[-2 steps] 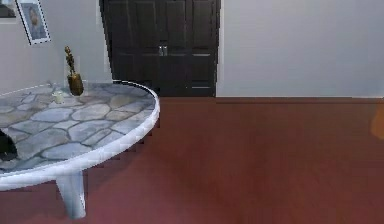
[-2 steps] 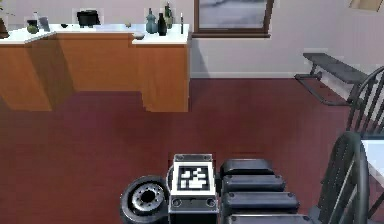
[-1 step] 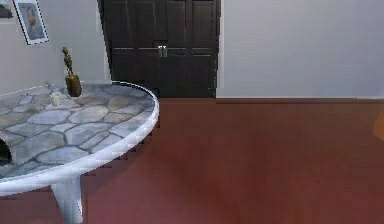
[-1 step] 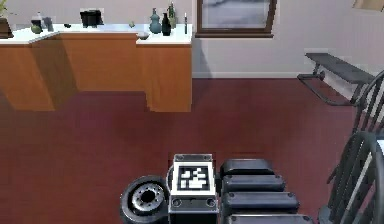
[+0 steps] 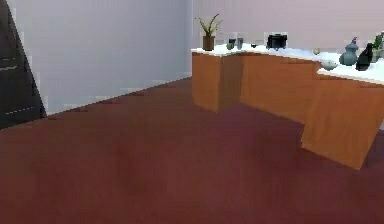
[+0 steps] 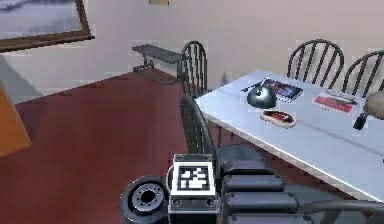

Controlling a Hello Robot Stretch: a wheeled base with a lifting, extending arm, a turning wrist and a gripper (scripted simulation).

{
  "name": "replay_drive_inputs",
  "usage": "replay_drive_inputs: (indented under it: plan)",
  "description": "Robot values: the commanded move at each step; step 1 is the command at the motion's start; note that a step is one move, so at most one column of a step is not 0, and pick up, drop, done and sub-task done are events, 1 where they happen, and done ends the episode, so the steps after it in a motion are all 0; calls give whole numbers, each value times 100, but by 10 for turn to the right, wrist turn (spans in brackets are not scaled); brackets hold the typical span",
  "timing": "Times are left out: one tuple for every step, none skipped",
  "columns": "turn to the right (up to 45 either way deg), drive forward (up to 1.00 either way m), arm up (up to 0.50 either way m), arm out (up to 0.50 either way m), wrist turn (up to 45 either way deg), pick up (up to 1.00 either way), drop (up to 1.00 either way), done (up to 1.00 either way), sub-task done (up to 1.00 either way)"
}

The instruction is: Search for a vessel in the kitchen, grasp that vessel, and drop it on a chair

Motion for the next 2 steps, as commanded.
replay_drive_inputs:
  plan:
    - [420,0,0,0,0,0,0,0,0]
    - [0,55,0,0,0,0,0,0,0]
